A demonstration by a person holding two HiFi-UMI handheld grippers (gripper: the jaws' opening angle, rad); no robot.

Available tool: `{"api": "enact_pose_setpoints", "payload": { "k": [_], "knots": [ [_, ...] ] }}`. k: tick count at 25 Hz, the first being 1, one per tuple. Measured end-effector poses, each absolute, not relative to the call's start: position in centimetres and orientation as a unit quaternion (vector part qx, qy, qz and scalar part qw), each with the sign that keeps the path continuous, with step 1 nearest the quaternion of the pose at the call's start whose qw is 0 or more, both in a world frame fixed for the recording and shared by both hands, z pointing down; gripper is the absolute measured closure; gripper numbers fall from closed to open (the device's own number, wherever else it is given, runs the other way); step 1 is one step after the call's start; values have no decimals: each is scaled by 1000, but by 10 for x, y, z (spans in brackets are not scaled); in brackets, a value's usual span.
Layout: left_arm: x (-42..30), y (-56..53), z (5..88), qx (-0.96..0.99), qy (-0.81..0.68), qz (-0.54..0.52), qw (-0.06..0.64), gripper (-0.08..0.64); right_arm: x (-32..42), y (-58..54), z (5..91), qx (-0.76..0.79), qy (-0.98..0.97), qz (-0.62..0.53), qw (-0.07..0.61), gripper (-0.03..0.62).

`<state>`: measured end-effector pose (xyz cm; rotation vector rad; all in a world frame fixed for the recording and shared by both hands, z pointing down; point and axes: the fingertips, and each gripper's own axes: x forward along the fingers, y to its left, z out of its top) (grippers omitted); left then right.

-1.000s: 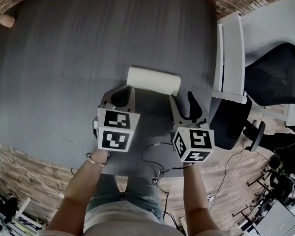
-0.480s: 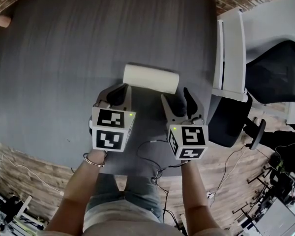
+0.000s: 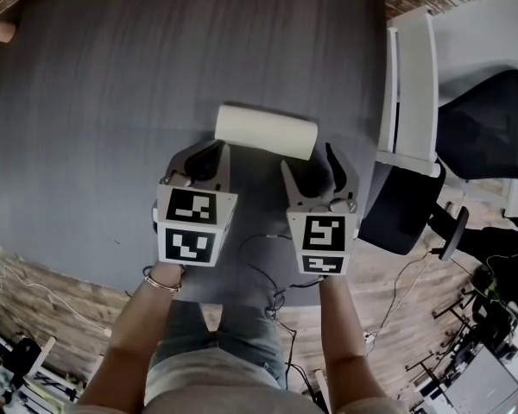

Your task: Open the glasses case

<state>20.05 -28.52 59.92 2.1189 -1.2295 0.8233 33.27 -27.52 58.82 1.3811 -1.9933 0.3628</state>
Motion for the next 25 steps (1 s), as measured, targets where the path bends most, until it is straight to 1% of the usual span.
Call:
{"api": "enact_pose_setpoints", "payload": {
  "k": [3, 6, 20, 25],
  "knots": [
    [201, -286, 599, 788, -458, 306, 276, 552, 334, -278, 589, 530, -763, 130, 345, 279],
    [201, -286, 600, 787, -458, 306, 277, 552, 334, -279, 587, 536, -763, 131, 337, 279],
    [202, -285, 600, 788, -454, 304, 284, 552, 346, -305, 548, 569, -764, 123, 279, 296],
    [201, -286, 599, 790, -453, 297, 287, 552, 352, -326, 535, 599, -754, 124, 240, 308]
  ]
}}
